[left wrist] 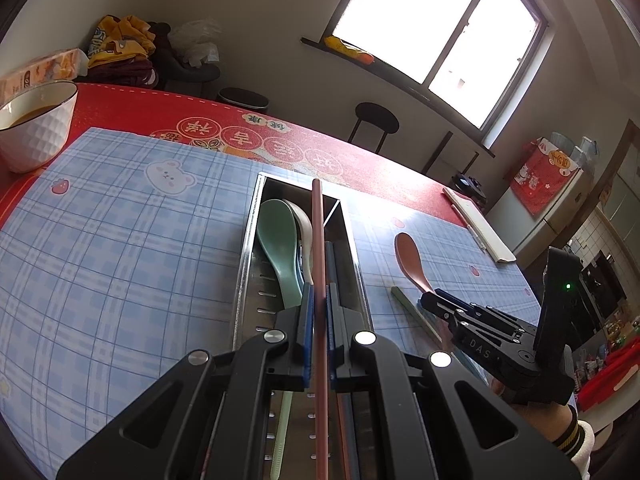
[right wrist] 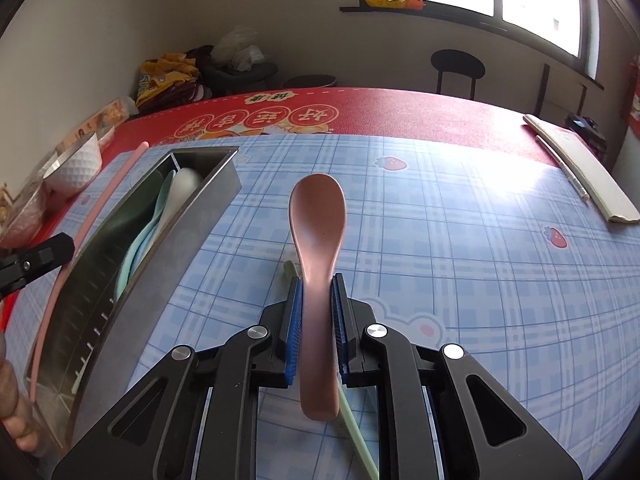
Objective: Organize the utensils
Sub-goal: 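Carry the pink chopstick into the tray and open the left tool while the right tool holds the pink spoon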
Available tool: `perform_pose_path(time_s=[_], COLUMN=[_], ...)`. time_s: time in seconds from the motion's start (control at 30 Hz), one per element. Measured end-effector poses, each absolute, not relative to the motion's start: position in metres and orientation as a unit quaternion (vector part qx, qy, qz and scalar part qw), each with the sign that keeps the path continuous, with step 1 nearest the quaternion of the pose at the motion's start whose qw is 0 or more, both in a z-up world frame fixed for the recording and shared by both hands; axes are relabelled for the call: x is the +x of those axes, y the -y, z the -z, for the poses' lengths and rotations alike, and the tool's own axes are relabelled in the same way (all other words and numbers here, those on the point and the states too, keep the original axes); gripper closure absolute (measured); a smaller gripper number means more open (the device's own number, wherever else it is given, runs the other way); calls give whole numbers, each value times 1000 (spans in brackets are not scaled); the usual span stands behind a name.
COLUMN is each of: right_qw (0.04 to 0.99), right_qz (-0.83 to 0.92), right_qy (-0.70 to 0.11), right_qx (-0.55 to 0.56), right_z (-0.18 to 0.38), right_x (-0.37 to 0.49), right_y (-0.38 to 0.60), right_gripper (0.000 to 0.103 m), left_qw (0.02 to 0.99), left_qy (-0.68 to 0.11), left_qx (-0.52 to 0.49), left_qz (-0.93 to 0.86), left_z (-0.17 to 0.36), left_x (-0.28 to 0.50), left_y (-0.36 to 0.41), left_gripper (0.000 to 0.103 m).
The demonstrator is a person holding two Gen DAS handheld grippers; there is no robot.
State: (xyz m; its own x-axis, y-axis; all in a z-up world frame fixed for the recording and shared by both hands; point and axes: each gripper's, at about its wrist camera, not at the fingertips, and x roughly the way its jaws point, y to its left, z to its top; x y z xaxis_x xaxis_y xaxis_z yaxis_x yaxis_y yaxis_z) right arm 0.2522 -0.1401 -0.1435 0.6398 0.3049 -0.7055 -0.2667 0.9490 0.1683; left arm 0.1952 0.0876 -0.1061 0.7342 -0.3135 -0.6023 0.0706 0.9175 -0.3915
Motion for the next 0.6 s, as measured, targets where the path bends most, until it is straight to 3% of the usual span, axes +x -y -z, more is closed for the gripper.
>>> perform_pose_path(time_s=[0.6], right_qw=[910], right_qz=[-193], right_qy=[-363], right_qx=[53], right_z=[123], right_x=[242], right_y=[140], right_gripper=[88], left_qw=[896], left_qy=[-392], left_qx=[-170], left_qz=[124], left_z=[123], left_x=[210], left_y=[-70], left_gripper=[97])
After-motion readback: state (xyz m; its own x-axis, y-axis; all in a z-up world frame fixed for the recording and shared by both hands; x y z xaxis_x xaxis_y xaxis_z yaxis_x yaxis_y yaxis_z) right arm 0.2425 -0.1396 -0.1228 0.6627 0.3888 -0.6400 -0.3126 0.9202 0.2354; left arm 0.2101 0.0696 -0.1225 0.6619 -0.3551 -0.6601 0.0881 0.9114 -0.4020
